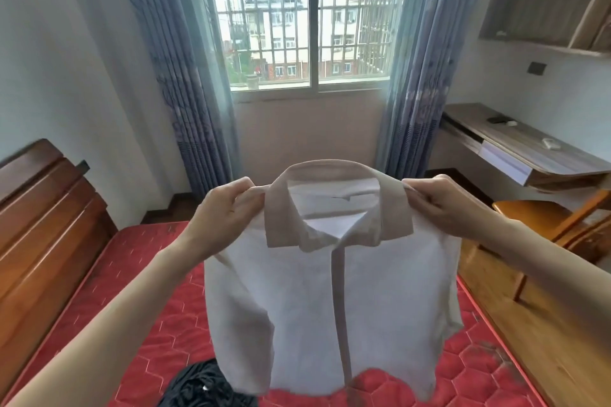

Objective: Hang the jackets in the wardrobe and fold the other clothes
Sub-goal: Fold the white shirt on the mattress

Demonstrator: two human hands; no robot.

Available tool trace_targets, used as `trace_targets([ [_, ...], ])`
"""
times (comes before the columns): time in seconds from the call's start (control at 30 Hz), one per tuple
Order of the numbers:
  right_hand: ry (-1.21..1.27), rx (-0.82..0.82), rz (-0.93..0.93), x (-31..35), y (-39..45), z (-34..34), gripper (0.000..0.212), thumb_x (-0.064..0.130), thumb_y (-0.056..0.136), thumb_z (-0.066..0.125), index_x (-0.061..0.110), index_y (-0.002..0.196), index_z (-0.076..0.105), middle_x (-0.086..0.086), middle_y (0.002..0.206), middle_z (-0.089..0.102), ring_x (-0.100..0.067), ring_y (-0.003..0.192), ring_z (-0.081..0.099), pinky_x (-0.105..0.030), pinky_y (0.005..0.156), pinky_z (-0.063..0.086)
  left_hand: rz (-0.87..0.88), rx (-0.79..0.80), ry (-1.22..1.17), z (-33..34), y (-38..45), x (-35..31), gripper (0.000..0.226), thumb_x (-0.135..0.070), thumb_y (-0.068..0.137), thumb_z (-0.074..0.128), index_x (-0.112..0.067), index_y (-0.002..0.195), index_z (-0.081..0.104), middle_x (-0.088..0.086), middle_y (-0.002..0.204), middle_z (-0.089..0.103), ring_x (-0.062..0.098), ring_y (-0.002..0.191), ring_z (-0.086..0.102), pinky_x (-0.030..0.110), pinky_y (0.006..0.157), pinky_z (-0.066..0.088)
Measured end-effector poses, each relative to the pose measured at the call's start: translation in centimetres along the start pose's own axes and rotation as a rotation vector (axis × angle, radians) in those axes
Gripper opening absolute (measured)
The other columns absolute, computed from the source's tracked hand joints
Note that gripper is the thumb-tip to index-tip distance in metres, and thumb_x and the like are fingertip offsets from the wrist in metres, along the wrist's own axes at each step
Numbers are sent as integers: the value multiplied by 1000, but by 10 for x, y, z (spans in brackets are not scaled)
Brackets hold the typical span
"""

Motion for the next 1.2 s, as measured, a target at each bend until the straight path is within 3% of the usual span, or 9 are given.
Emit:
trace_targets([
  [0.17, -137, -11, 4, 9, 7, -28, 51, 47, 112, 34, 14, 102, 72, 3, 87, 70, -18, 77, 66, -43, 67, 53, 104, 57, 64, -8, 13, -5, 31, -40, 107, 57, -18, 86, 59, 4, 68, 52, 14, 62, 43, 38, 61, 40],
  [0.37, 32, -106, 13, 16, 34, -48, 39, 34, 109, 46, 6, 91, 65, -13, 80, 62, -29, 73, 56, -28, 60, 43, 95, 28, 3, -15, 48, -2, 32, -42, 104, 57, -17, 84, 58, -9, 68, 50, 9, 63, 44, 32, 60, 40],
  [0.53, -387, 152, -187, 3, 28, -32, 25, 33, 102, 60, 8, 99, 64, -1, 74, 59, -27, 55, 56, -40, 54, 50, 125, -39, 149, -21, 52, 20, 47, -61, 97, 58, -19, 76, 52, 2, 64, 51, 19, 60, 42, 40, 60, 43],
  [0.63, -528, 154, -97, -15, 25, -30, 52, 64, 98, 37, 19, 106, 62, -1, 71, 63, -28, 59, 59, -37, 55, 42, 161, -39, 312, -23, 52, 22, 60, -77, 94, 49, -19, 78, 46, 4, 60, 47, 28, 62, 40, 43, 61, 46],
  [0.77, -716, 248, -95, -19, 37, -35, 84, 73, 93, -5, 15, 113, 52, -3, 86, 63, -30, 70, 65, -35, 59, 40, 233, -90, 446, -36, 65, 5, 56, -78, 96, 41, -25, 77, 41, 0, 58, 50, 28, 61, 47, 42, 67, 48],
  [0.9, -161, 84, 154, -20, 46, -52, 50, 55, 104, 34, 8, 100, 52, -9, 85, 60, -25, 71, 57, -41, 65, 47, 274, -192, 383, -53, 76, -4, 50, -69, 99, 50, -27, 75, 42, -3, 62, 50, 26, 59, 44, 45, 64, 47],
  [1.0, 351, -43, 279, -11, 38, -40, 52, 47, 105, 47, -4, 97, 44, -10, 84, 46, -26, 75, 44, -27, 62, 43, 236, -230, 191, -61, 78, 2, 55, -68, 98, 57, -16, 79, 51, 4, 63, 48, 32, 61, 43, 45, 59, 44],
  [1.13, 649, 293, 407, -12, 20, -26, 55, 46, 91, 77, 10, 130, 62, -14, 111, 71, -30, 99, 71, -31, 80, 58, 234, -232, 120, -69, 77, 10, 54, -63, 97, 63, -13, 78, 55, 3, 62, 47, 11, 57, 37, 34, 52, 34],
  [1.2, 663, 403, 438, -21, 12, -33, 53, 34, 85, 83, 15, 131, 64, -16, 120, 71, -39, 108, 72, -38, 86, 61, 223, -216, 114, -73, 76, 16, 55, -63, 96, 65, -12, 77, 55, 0, 61, 45, 7, 57, 34, 28, 52, 30],
])
Point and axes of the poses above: each hand's wrist, its own y-axis towards the middle knuckle, its own z-axis out of the palm, x = y × z, the point moved 4 cm from there along y, towards the middle knuckle
